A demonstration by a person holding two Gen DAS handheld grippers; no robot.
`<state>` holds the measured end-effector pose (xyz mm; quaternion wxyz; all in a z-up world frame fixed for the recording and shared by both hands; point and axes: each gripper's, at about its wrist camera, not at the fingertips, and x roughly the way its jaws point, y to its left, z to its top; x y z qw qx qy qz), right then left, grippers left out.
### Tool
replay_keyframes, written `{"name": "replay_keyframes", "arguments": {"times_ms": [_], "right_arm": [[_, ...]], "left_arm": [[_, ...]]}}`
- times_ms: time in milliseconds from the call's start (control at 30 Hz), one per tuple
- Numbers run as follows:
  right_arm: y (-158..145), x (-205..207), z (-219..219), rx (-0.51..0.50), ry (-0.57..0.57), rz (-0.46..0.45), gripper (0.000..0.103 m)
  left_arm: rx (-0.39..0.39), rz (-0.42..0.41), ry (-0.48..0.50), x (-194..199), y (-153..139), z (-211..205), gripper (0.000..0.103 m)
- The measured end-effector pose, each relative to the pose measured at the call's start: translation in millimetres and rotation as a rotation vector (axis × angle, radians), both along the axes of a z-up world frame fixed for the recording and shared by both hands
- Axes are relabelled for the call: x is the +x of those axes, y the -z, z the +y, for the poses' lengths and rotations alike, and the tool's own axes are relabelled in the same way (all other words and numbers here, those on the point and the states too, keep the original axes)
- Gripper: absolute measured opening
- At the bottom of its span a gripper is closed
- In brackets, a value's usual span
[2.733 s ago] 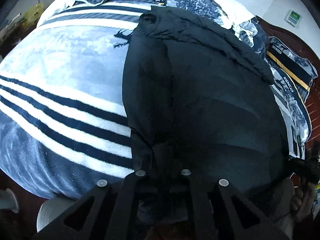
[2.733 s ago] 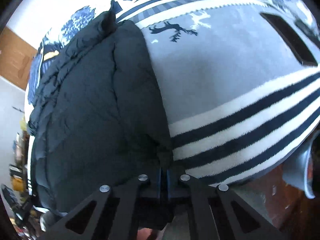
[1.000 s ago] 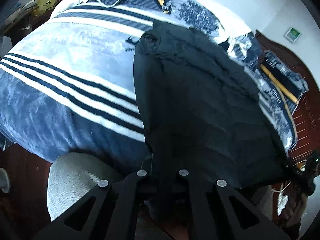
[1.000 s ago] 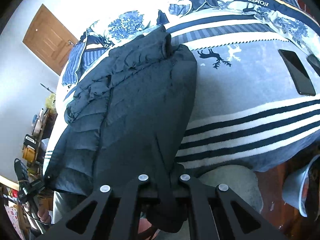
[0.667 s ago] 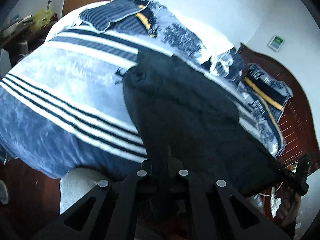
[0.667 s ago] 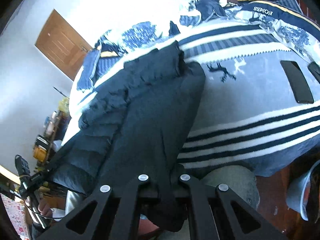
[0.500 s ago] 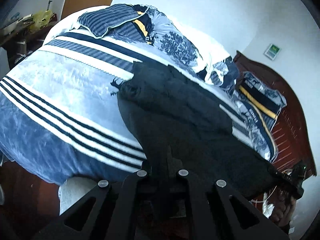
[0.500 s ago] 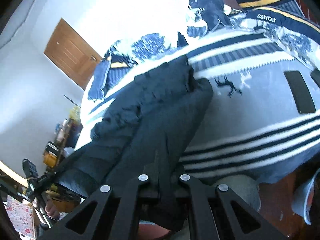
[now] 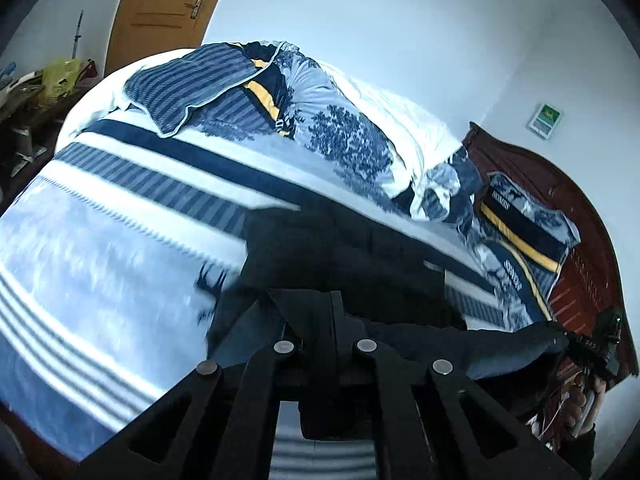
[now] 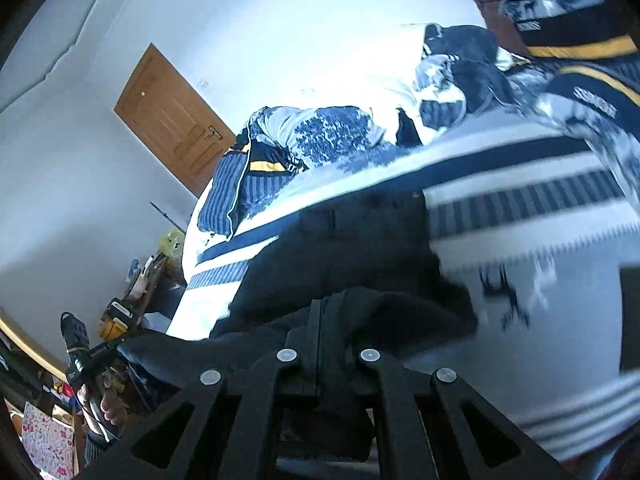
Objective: Fold large clothes
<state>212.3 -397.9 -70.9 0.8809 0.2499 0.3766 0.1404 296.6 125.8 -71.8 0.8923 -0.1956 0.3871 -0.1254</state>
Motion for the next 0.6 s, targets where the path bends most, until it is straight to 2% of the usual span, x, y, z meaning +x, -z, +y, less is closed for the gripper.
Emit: {"name": "replay_keyframes", "arguments": {"times_ms": [133,267,300,433,600], "right_arm": [[-4.0,76.3,-3.3,0.001,-0.014,0.036,0.003],[8.1,162.8,-6.5,0.001,-0.029,0.104,0.003],[15.5,188.4,-5.7,-0.007,-0.033,0.13,0.003],[52.2,272.9,-0.4,-0.059,-0.043,0.209,0.003],[111.3,342.5,-1.8,-0.101,-0.022,0.3,0.003]], "left_arm": [[-0.025,0.033,-0.011,75.2,8.0,-1.8,0.004],[-0.01,0.11,-0.032,154.0,35.2,-7.6,0.004],[-0.004,0.133,-0.036,180.3,48.1,-7.6,0.004],[0.043,0.192,-0.058,242.6,89.0,-13.3,0.004],[0.144,0.242,-0.045,298.6,145.5,-33.7,0.005]]}}
